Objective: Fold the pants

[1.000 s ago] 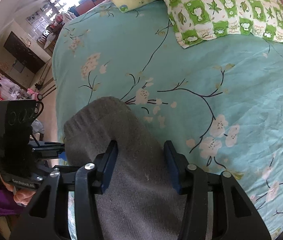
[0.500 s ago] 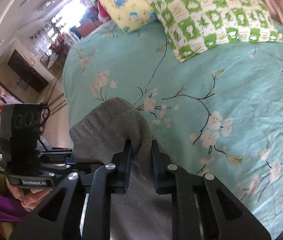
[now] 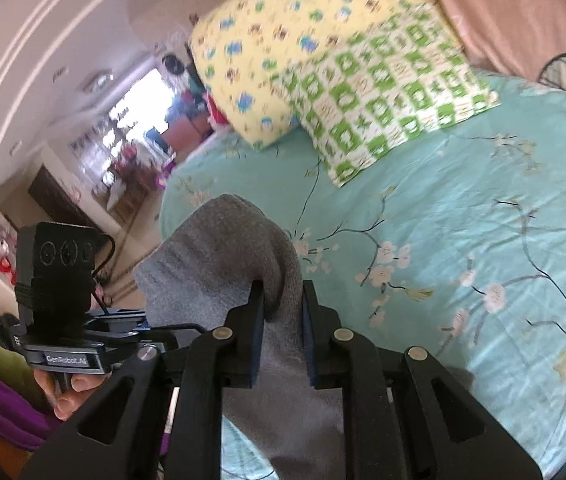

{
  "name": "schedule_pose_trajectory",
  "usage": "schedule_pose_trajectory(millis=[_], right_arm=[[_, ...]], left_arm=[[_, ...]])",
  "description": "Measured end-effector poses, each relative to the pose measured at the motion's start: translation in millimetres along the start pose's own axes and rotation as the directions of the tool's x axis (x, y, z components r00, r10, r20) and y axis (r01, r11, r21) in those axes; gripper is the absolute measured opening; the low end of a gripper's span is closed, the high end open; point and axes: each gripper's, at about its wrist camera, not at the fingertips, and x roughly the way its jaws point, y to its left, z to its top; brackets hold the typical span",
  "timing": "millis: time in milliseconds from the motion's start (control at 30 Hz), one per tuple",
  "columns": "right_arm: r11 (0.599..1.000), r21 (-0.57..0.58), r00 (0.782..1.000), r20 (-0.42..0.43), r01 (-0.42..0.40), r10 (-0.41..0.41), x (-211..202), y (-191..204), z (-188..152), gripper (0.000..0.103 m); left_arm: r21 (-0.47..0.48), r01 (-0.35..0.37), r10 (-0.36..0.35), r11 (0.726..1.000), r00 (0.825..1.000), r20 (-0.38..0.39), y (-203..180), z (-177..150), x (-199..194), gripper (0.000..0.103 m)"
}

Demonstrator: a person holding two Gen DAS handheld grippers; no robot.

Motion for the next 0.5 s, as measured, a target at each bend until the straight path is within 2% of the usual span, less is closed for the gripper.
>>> schedule_pose_trajectory(millis=[267,500], right_arm=[[0.998,0.062,0.99,0.142,-0.014,0.005,-56,-5,-23,0.017],[0.992,0.12,0.966,0.26,-0.039,0.007,-105,-15,-52,0.017]], left_arm=[[0.13,0.071,-0.068,0.989,0.997,-0.026,-65,-7,7,0.016],[0.213,0.136,-0.123,0.967,0.99,-0.074,-114,-27,16,0.016]])
